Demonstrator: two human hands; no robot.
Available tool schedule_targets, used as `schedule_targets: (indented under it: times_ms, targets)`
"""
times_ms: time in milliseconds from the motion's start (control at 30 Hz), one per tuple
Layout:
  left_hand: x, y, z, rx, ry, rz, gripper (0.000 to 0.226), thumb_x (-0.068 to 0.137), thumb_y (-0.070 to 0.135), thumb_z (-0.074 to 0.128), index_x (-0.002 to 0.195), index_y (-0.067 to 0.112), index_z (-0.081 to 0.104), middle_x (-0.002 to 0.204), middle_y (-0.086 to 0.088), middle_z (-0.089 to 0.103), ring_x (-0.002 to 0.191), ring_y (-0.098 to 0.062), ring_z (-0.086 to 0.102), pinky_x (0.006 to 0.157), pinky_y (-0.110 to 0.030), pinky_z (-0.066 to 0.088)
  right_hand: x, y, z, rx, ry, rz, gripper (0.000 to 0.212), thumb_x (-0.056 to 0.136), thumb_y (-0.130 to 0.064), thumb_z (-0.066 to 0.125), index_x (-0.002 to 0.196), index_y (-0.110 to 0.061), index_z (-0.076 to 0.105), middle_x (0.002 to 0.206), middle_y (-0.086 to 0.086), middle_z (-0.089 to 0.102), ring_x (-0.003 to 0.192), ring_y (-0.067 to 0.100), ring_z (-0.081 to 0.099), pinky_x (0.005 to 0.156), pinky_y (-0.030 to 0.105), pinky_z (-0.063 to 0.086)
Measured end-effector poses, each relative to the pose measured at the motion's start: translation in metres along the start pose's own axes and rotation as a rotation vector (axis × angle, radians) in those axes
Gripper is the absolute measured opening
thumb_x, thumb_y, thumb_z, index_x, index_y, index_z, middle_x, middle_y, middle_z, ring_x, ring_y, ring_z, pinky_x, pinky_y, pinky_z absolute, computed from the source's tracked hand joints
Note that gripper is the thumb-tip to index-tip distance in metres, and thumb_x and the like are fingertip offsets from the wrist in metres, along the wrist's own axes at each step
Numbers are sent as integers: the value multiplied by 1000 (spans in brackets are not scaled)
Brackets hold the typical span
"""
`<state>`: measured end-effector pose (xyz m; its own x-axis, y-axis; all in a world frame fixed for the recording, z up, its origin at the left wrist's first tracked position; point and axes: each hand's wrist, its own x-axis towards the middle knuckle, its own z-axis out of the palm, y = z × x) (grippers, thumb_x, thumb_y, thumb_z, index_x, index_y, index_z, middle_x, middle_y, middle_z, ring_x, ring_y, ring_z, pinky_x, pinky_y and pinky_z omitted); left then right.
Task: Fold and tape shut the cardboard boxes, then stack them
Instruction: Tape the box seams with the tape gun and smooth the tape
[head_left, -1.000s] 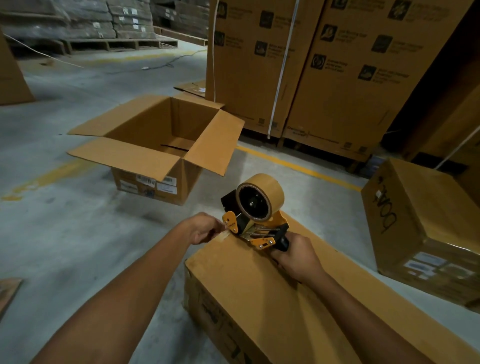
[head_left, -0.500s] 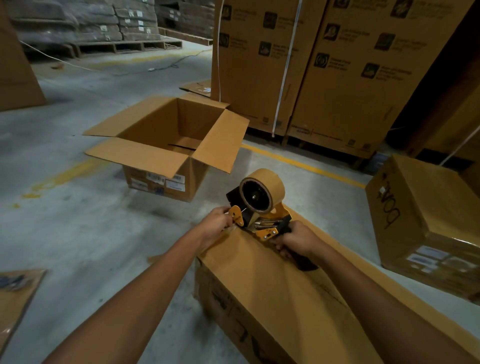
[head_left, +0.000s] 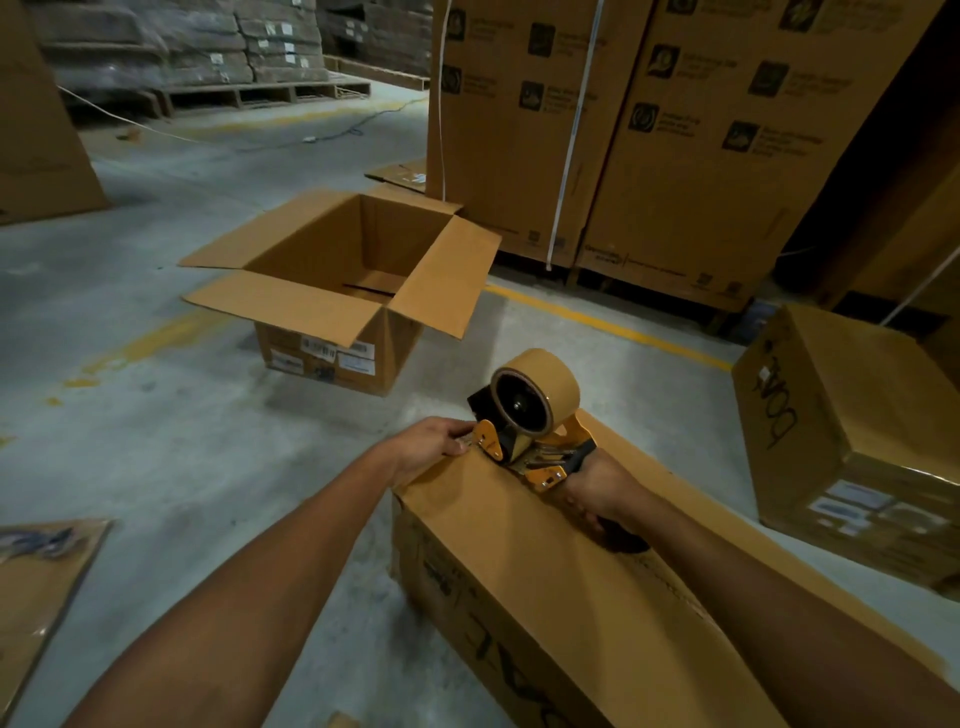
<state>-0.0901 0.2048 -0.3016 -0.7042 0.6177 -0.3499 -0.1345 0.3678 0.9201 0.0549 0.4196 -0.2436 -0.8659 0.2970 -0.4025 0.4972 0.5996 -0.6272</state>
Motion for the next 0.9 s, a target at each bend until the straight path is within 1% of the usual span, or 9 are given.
schedule_targets:
  times_ms: [100, 167, 267, 300, 367, 467, 700, 800, 900]
  targets:
    - [-1, -1, 5, 141, 9, 65, 49, 101, 2, 47, 149, 14, 45, 146, -6, 53, 131, -25, 52, 103, -32, 44, -12, 21, -6, 0, -13, -5, 28, 89, -34, 67, 66, -20, 61, 54, -2, 56, 44, 12, 48, 49, 31, 39]
    - [-4, 0, 12, 470, 30, 180, 51, 105, 12, 42, 155, 17, 33, 156, -4, 39, 143, -23, 38, 112, -30, 34, -13, 28, -7, 2, -1, -1, 28, 88, -37, 69, 67, -19, 62, 54, -1, 58, 41, 11, 48, 48, 30, 39]
    - [-10, -3, 20, 1073, 78, 251, 58, 107, 37, 28, 160, 24, 8, 167, -1, 5, 154, -24, 7, 122, -42, 18, -11, 27, -6, -7, 8, 5, 28, 87, -39, 71, 68, -19, 63, 56, 0, 58, 41, 11, 48, 48, 30, 41]
    - [-12, -2, 22, 1198, 91, 275, 58, 107, 42, 24, 160, 26, 6, 168, 0, -1, 154, -25, -2, 123, -47, 13, -12, 26, -6, -1, 8, 7, 29, 86, -39, 71, 67, -19, 63, 56, 0, 58, 40, 11, 48, 48, 30, 40]
    - [-13, 3, 25, 1350, 88, 351, 55, 106, 44, 20, 159, 26, 17, 168, 1, 3, 153, -24, -11, 123, -53, 7, -14, 25, -8, 5, 13, -5, 29, 86, -38, 70, 67, -18, 62, 57, 1, 57, 43, 13, 48, 48, 30, 39]
    - [-15, 9, 25, 1412, 14, 408, 54, 107, 41, 18, 157, 22, 24, 167, 0, 8, 153, -21, -14, 123, -51, 5, -18, 24, -6, -20, 3, -14, 25, 88, -36, 68, 71, -19, 63, 62, 2, 58, 47, 14, 49, 51, 31, 41]
    - [-13, 7, 23, 1420, 35, 367, 60, 106, 42, 17, 160, 21, 5, 167, 5, -5, 153, -19, -11, 123, -51, 5, -49, 56, -33, -18, -16, -13, 21, 82, -38, 73, 68, -24, 67, 55, -8, 61, 46, 4, 52, 52, 26, 41]
    - [-16, 10, 41, 1460, 7, 361, 61, 106, 43, 16, 160, 17, 6, 167, -4, -2, 153, -20, -10, 123, -49, 0, -64, 71, -35, -7, 10, -38, 11, 84, -33, 75, 75, -29, 71, 63, -12, 67, 61, 4, 61, 59, 26, 46]
    - [-21, 10, 72, 1440, -62, 429, 60, 107, 43, 15, 159, 13, 11, 167, -9, 5, 154, -20, -5, 124, -42, -2, -62, 68, -31, -67, 23, -83, 16, 86, -35, 71, 70, -34, 70, 65, -13, 67, 67, 8, 61, 67, 31, 51]
